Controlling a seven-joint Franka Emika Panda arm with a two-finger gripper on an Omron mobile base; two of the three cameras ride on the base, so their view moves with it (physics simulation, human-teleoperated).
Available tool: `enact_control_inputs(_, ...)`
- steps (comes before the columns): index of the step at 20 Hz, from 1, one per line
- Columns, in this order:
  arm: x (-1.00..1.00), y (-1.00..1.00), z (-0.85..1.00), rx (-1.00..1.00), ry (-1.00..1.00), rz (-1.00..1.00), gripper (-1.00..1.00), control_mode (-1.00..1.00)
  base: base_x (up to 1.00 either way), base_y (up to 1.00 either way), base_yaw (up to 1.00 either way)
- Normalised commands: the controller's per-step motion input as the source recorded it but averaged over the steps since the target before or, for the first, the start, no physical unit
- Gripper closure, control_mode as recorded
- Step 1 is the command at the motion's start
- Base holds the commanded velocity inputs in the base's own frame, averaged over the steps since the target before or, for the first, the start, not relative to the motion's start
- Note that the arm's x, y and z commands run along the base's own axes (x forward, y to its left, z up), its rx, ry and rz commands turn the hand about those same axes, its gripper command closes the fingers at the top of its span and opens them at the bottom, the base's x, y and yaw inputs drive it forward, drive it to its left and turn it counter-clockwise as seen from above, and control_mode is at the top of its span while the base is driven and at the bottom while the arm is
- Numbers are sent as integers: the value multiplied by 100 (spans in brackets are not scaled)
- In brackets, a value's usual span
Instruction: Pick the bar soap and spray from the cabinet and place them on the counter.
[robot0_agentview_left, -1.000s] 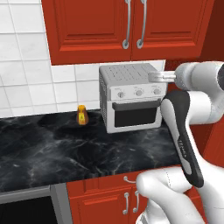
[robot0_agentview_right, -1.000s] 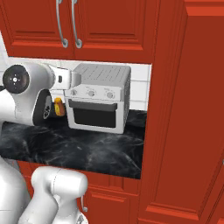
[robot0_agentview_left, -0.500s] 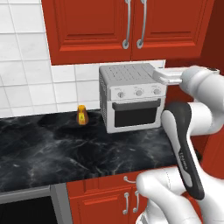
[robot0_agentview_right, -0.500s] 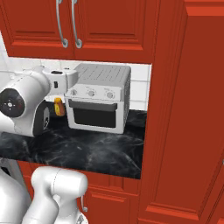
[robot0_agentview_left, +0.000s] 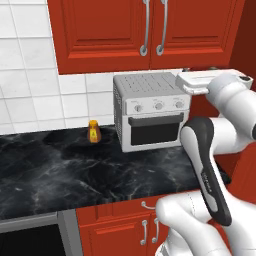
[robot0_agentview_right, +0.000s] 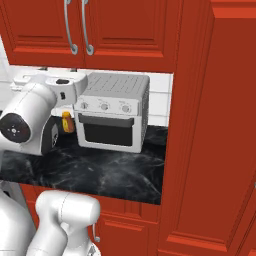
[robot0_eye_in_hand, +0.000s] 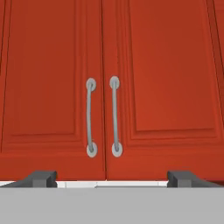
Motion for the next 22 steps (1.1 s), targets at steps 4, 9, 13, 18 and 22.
enact_control_inputs(4, 0, 0, 29, 0, -8, 0, -100, -100, 0, 0, 0)
enact_control_inputs(9, 7, 0, 12, 0, -1, 0, -100, -100, 0, 0, 0)
enact_control_inputs(13, 18, 0, 3, 0, 0, 0, -100, -100, 0, 0, 0)
enact_control_inputs(18, 29, 0, 0, 0, 0, 0, -100, -100, 0, 0, 0)
enact_control_inputs(22, 30, 1, 0, 0, 0, 0, -100, -100, 0, 0, 0)
